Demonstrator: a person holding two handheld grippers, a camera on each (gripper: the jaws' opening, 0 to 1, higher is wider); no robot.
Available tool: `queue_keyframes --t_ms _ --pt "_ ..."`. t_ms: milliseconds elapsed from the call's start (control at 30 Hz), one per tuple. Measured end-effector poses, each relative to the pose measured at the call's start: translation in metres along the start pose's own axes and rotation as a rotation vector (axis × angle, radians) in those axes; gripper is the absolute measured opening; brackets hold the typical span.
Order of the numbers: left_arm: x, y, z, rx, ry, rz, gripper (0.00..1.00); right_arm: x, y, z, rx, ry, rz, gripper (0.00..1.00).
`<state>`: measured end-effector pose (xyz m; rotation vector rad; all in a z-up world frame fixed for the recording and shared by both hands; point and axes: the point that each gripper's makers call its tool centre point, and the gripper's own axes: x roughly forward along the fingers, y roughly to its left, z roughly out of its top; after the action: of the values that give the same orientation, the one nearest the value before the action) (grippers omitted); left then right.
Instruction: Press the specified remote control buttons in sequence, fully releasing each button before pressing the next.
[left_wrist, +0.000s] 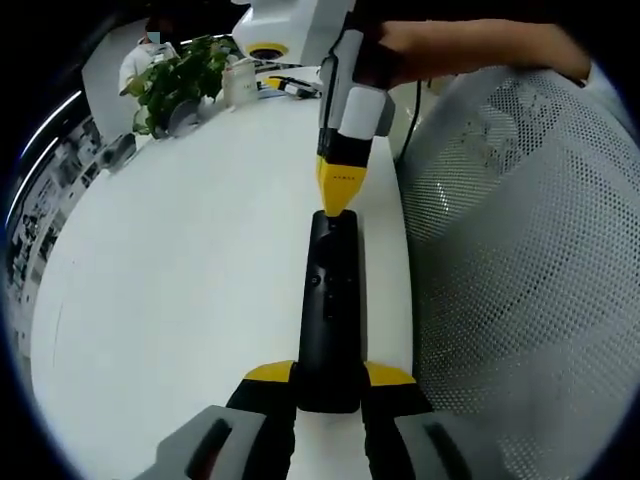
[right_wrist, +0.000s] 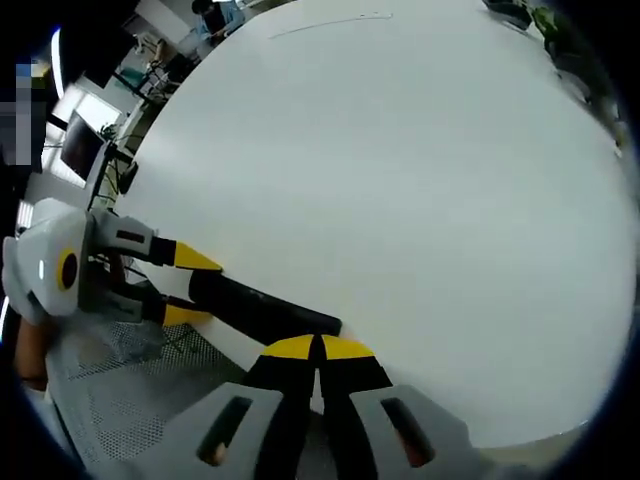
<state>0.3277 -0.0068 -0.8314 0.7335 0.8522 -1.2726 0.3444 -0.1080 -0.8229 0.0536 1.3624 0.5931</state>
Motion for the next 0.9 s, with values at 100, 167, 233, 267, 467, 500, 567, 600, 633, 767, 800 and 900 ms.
queue_keyframes --t_ms 100,167,233,267,467,500,567,600,633,767,800,900 --pt "0.0 0.0 0.0001 -0.004 0.001 0.001 0.24 0.0004 0.0003 -0.0006 -0.012 -0.003 -0.002 0.0" --pt "0.0001 0.0003 0.0001 -0.01 0.0 0.001 0.25 0.0008 0.002 -0.0015 -0.048 -0.008 -0.006 0.0" --pt "0.0002 0.0005 0.0002 -0.016 0.0 0.002 0.25 0.0012 0.0021 -0.001 -0.126 -0.011 -0.03 0.0" --pt "0.0003 0.0006 0.0003 -0.017 -0.001 0.002 0.25 0.0013 0.0023 -0.001 -0.144 -0.015 -0.039 0.0" --pt "0.0006 0.0012 0.0009 -0.02 -0.006 0.003 0.25 0.0017 0.0028 0.0004 -0.18 -0.027 -0.048 0.0" --pt "0.0007 0.0012 0.0009 -0.019 -0.007 0.003 0.25 0.0018 0.0023 0.001 -0.155 -0.042 -0.04 0.0" --pt "0.0007 0.0011 0.0011 -0.016 -0.008 0.003 0.25 0.0016 0.0016 0.0012 -0.112 -0.043 -0.028 0.0" --pt "0.0007 0.0011 0.001 -0.015 -0.009 0.004 0.25 0.0014 0.0014 0.0012 -0.097 -0.039 -0.025 0.0" --pt "0.0007 0.0011 0.001 -0.015 -0.01 0.004 0.25 0.0013 0.0014 0.0014 -0.073 -0.036 -0.025 0.0" --pt "0.0005 0.001 0.001 -0.018 -0.017 0.005 0.24 0.0004 0.0018 0.0001 -0.005 -0.01 0.0 0.0" --pt "0.0005 0.001 0.001 -0.019 -0.019 0.005 0.24 -0.0002 0.0036 -0.0024 0.014 0.005 0.022 0.0" --pt "0.0005 0.0007 0.0013 -0.014 -0.021 0.004 0.24 -0.0036 0.0044 0.0007 0.035 -0.02 0.034 0.0"
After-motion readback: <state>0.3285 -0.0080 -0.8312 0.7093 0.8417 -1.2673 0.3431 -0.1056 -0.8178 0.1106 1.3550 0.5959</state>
